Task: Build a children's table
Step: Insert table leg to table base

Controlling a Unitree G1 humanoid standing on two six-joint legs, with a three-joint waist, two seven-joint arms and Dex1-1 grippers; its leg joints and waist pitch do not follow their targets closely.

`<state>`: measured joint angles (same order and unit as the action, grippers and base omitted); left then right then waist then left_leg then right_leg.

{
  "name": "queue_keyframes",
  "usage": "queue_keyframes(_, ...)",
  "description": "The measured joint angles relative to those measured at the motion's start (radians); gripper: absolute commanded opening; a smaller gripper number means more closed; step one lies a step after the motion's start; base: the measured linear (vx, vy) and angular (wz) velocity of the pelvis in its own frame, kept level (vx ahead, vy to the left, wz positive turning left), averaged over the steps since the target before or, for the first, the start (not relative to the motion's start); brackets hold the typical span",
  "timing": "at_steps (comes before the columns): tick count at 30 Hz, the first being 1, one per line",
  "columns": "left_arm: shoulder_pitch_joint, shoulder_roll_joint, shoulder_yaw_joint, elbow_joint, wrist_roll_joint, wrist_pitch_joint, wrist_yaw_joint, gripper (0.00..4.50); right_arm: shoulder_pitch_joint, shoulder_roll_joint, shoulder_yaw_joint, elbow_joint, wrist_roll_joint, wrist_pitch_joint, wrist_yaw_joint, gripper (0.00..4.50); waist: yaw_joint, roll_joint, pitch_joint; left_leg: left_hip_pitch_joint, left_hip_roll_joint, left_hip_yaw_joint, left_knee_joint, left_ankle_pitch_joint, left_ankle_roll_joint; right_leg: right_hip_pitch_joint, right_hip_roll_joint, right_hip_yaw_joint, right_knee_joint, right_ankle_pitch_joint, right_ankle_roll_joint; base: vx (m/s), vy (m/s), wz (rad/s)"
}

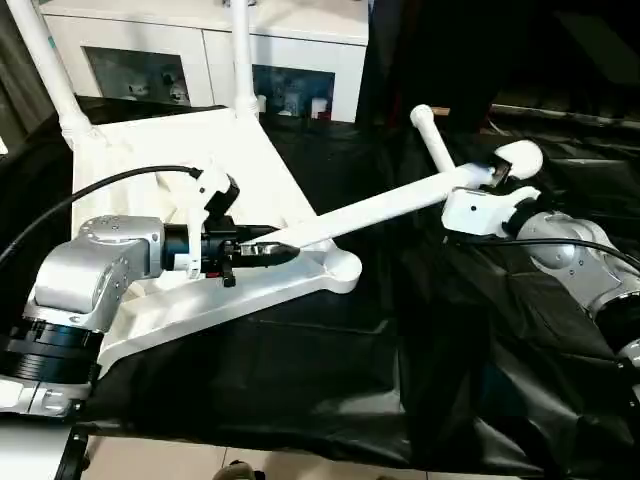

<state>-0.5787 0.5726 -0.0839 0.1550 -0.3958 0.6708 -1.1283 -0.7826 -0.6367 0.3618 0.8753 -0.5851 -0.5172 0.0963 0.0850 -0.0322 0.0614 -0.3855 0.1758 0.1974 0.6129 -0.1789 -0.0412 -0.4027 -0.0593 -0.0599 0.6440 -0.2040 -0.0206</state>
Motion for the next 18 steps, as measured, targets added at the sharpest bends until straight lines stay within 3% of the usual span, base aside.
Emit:
queue_keyframes(6,0.0,-0.003,0.0,0.019,0.014,-0.025,0.021,1.43,0.0,0.002,-0.001,0.011,0.005,-0.013,0.014,2.65,0.0,0.0,0.0,0.0,0.0,0.0,0.0,0.0,0.0,0.0,0.0,0.0,0.0,0.0,0.0,0.0,0.0,0.0)
queue_keyframes(9,-0.009,-0.016,0.009,0.044,0.019,-0.027,0.049,2.13,0.0,0.012,-0.004,0.014,0.027,-0.014,0.025,2.47,0.0,0.0,0.0,0.0,0.0,0.0,0.001,0.0,0.0,0.0,0.0,0.0,0.001,0.0,0.0,0.0,0.0,0.0)
queue_keyframes(12,-0.024,-0.033,0.048,0.069,0.016,-0.056,0.082,2.19,0.004,0.026,-0.011,0.038,0.047,-0.014,0.051,2.23,0.0,0.0,0.0,0.0,0.0,0.0,0.001,0.0,0.0,0.0,0.0,0.0,0.001,0.0,0.0,0.0,0.0,0.0)
queue_keyframes(13,-0.041,-0.041,0.074,0.097,0.016,-0.092,0.113,2.48,0.011,0.032,-0.02,0.043,0.064,-0.012,0.062,2.07,0.0,0.0,0.0,0.0,0.0,0.0,0.002,0.0,0.0,0.0,0.0,0.0,0.001,0.0,0.0,0.0,0.0,0.0)
queue_keyframes(18,-0.089,-0.04,0.194,0.171,-0.01,-0.143,0.182,2.78,0.019,0.039,-0.042,0.044,0.099,-0.01,0.085,1.74,-0.001,0.0,0.0,0.0,0.0,0.0,0.002,0.0,0.0,0.0,0.0,0.0,0.001,0.0,0.0,0.0,0.0,0.0)
